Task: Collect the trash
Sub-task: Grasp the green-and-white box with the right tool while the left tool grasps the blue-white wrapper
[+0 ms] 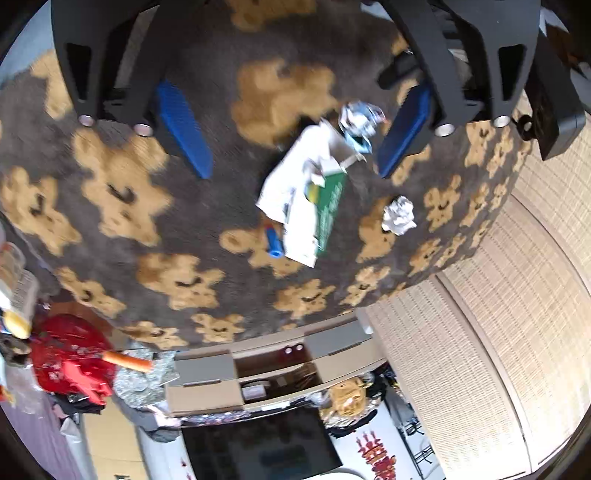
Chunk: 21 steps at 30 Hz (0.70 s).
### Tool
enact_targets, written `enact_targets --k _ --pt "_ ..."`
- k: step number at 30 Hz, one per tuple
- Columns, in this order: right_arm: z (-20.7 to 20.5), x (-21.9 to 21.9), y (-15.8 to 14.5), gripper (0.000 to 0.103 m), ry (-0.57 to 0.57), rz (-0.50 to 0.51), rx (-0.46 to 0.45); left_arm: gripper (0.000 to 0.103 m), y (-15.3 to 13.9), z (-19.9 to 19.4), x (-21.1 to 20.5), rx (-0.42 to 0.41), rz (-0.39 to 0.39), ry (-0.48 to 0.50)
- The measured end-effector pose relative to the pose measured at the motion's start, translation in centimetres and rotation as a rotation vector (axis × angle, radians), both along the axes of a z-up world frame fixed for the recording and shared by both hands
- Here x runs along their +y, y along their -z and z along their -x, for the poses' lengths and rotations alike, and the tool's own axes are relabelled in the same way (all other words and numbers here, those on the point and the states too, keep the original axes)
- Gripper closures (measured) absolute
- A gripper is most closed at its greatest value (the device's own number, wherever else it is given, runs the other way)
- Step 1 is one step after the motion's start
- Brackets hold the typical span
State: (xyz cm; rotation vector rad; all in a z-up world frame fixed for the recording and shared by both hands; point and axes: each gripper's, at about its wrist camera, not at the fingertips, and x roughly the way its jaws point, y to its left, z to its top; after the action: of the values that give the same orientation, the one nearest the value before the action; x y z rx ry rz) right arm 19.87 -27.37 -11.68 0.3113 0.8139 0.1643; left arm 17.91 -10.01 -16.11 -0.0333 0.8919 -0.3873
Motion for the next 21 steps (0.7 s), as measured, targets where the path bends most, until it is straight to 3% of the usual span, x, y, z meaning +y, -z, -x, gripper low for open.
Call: enact_targets --k 4,11,14,18,21 --pt "-2.9 1.1 0.8 0.032 -0.037 -0.042 0.029 0.047 0.4 -1.5 -0.9 0.018 -0.006 0.026" --pt "-5.8 2.9 2.6 0.037 -0.064 -0.044 0.064 0.053 1.9 -2.8 -1.6 0.05 -0.006 0.051" --pt "-6.7 3.3 3.9 0.041 -0.069 -0.04 0.094 0.061 2.6 -3.2 -1.6 0.063 0.012 0.051" --pt "-7.0 3.3 5.2 0.058 -0.064 -0.023 0.12 0.076 2.8 -3.3 -1.5 0.056 0.018 0.052" --pt "-6.7 2.7 5.5 0.063 -0.059 -0.035 0.117 0.087 2.7 -3.4 -1.2 0.054 0.02 0.053"
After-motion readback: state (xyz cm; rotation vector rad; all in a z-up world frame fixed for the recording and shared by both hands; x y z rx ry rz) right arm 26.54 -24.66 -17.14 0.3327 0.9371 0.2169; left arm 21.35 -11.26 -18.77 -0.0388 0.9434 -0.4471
